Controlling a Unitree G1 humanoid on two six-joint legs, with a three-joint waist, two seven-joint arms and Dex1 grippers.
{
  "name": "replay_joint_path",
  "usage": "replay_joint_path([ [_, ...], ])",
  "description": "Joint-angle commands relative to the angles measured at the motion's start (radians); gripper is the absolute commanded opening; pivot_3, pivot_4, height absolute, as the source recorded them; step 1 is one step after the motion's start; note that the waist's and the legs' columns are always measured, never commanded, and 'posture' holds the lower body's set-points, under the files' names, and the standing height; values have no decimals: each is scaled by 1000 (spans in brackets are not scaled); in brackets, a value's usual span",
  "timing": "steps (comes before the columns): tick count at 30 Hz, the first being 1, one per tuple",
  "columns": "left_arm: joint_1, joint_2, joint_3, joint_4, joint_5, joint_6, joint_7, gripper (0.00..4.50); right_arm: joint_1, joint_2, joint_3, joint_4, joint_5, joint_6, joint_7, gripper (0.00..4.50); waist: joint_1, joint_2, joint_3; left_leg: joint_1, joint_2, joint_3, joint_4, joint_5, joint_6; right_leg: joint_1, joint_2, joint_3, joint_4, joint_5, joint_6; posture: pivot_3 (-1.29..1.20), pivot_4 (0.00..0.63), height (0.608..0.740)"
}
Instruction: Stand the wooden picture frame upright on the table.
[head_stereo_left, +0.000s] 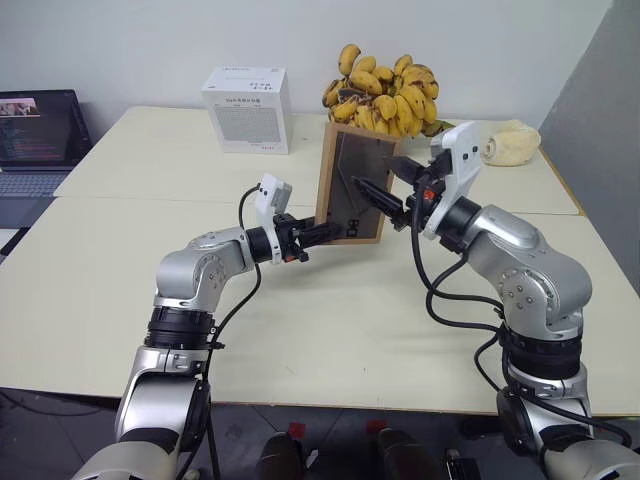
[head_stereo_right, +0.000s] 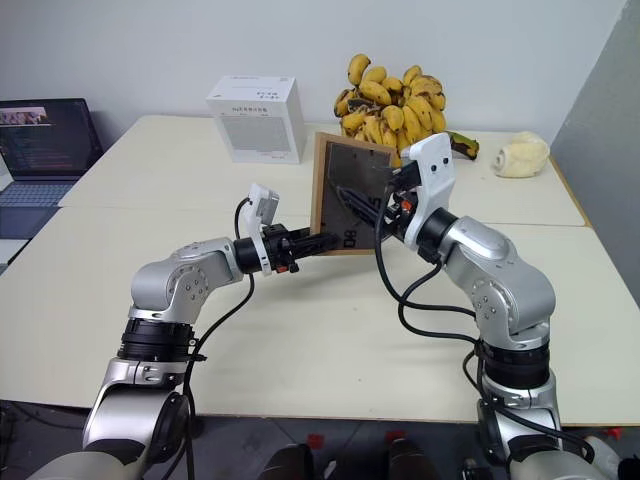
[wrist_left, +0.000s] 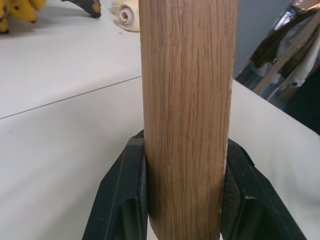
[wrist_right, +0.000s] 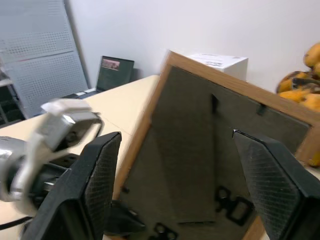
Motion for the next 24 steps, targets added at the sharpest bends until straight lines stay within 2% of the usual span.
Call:
replay_joint_path([
  [1, -6, 23, 31, -107, -67, 32, -32, 1288, -12, -12, 14, 23, 24, -77, 79, 3739, -1, 0, 0, 0, 0, 0, 0, 0, 0, 0, 0, 0, 0, 0, 0, 0, 150, 740],
  [6, -9, 36, 21, -120, -79, 48, -37, 1288, -15, 7, -1, 29, 115, -60, 143, 3739, -2, 0, 0, 0, 1, 0, -1, 0, 0, 0, 0, -1, -1, 0, 0, 0, 150, 740],
  [13, -52, 10, -14, -21, -34, -4, -56, 1288, -35, 50, -58, -27, 219, 15, 65, 3739, 0, 0, 0, 0, 1, 0, -1, 0, 0, 0, 0, -1, -1, 0, 0, 0, 150, 740],
  [19, -104, 8, -21, 93, 8, -57, -80, 1288, 1, 29, -96, -92, 266, 58, 11, 3739, 0, 0, 0, 0, 0, 0, -1, 0, 0, 0, 0, -1, -1, 0, 0, 0, 150, 740],
  [24, -131, 11, -4, 115, 4, -57, -86, 1288, 24, 11, -94, -87, 254, 49, -17, 3739, 0, 0, 0, 0, 1, 0, -1, 0, 0, 0, 0, -1, -2, 0, 0, 0, 150, 740],
])
